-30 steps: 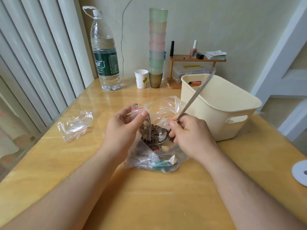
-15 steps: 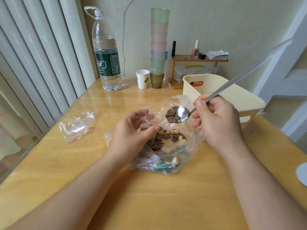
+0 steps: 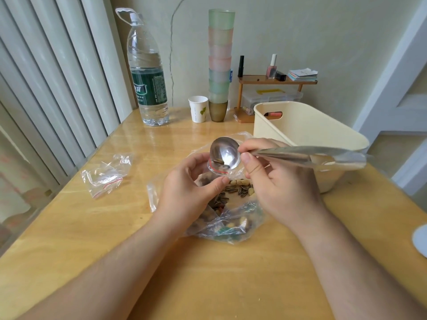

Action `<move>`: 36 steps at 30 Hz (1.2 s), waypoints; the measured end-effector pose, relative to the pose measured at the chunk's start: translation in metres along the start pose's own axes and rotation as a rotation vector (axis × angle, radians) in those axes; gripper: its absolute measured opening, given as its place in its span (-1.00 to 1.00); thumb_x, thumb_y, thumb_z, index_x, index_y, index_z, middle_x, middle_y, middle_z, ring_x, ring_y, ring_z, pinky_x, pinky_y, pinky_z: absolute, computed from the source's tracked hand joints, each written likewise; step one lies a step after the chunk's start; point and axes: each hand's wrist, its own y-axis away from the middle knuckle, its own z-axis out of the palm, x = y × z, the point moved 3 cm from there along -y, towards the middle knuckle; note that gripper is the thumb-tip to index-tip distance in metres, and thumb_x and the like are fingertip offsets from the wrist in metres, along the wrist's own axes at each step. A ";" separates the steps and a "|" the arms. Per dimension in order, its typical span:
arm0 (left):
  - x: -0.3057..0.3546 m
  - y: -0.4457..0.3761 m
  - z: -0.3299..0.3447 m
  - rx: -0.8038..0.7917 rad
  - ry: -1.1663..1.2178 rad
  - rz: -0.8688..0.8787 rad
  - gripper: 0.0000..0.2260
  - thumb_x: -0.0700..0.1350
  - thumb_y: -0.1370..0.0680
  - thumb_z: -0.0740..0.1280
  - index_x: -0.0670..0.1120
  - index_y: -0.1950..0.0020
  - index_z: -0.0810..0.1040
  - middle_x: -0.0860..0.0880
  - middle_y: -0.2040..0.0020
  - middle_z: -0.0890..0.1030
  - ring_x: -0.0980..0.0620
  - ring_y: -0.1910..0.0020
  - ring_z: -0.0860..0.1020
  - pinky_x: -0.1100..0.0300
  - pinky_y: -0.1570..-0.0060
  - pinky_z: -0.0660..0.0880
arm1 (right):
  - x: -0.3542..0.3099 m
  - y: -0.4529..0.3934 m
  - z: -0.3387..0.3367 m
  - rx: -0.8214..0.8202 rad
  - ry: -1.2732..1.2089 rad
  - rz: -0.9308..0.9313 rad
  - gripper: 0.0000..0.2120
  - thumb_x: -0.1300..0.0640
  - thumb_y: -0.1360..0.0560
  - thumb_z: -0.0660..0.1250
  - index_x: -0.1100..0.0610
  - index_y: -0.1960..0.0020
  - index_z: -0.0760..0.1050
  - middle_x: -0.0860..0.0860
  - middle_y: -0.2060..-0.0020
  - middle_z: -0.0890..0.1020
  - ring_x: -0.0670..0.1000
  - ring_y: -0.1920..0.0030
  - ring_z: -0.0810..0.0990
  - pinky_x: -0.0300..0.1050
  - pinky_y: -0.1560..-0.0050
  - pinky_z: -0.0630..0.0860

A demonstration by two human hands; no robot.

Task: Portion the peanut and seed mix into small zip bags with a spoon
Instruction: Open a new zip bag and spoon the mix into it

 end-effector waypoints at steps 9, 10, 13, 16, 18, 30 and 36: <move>-0.002 -0.002 -0.001 0.051 0.104 -0.071 -0.49 -0.14 -0.45 0.62 -0.05 -0.37 0.56 0.10 -0.10 0.75 0.17 -0.13 0.70 0.14 -0.21 0.58 | 0.007 0.000 -0.002 0.106 -0.001 0.053 -0.82 0.15 -0.69 0.25 0.16 -0.07 0.62 -0.07 0.12 0.64 0.07 0.21 0.69 -0.03 0.22 0.54; -0.003 -0.004 -0.003 0.079 0.154 -0.100 -0.50 -0.13 -0.46 0.61 -0.07 -0.37 0.56 0.07 -0.08 0.76 0.15 -0.09 0.71 0.17 -0.16 0.59 | 0.009 0.000 -0.003 0.109 0.010 0.075 -0.80 0.15 -0.69 0.24 0.17 -0.04 0.63 -0.06 0.12 0.65 0.06 0.23 0.69 -0.08 0.23 0.50; -0.004 -0.010 -0.011 0.176 0.303 -0.183 -0.57 -0.16 -0.49 0.58 -0.11 -0.33 0.58 -0.01 -0.01 0.78 0.10 -0.04 0.73 0.17 -0.13 0.60 | 0.016 0.002 0.003 -0.005 0.052 0.187 -0.73 0.09 -0.69 0.21 0.15 0.05 0.63 -0.13 0.22 0.60 0.03 0.24 0.62 -0.16 0.21 0.37; -0.007 -0.014 -0.018 0.216 0.349 -0.224 -0.61 -0.18 -0.50 0.57 -0.12 -0.30 0.57 -0.04 0.04 0.78 0.11 0.02 0.73 0.20 -0.07 0.61 | 0.023 0.008 0.015 -0.205 0.105 0.308 -0.72 0.03 -0.70 0.23 0.13 0.09 0.58 -0.02 0.24 0.63 0.07 0.23 0.53 -0.08 0.23 0.30; -0.007 -0.014 -0.019 0.218 0.308 -0.227 -0.59 -0.14 -0.50 0.58 -0.11 -0.31 0.57 -0.01 0.04 0.78 0.13 0.03 0.73 0.30 0.06 0.59 | 0.025 0.010 0.018 -0.283 0.132 0.380 -0.70 -0.02 -0.69 0.22 0.12 0.11 0.53 -0.03 0.32 0.57 0.10 0.27 0.48 -0.04 0.25 0.29; -0.006 -0.012 -0.008 0.180 0.438 -0.351 -0.59 -0.03 -0.48 0.57 -0.13 -0.27 0.61 -0.02 -0.02 0.77 0.09 0.04 0.71 0.10 0.20 0.60 | 0.017 0.021 0.043 -0.314 -0.018 0.507 -0.78 -0.11 -0.66 0.26 -0.01 0.03 0.57 -0.05 0.33 0.67 -0.01 0.31 0.69 0.01 0.16 0.64; -0.002 -0.015 -0.017 0.156 0.479 -0.349 -0.49 0.03 -0.41 0.56 -0.20 -0.27 0.63 -0.06 0.04 0.73 0.04 0.07 0.68 0.07 0.23 0.65 | 0.027 0.020 0.039 -0.306 -0.079 0.646 -0.81 -0.03 -0.67 0.29 -0.02 0.05 0.61 -0.06 0.33 0.70 -0.09 0.31 0.70 0.05 0.04 0.68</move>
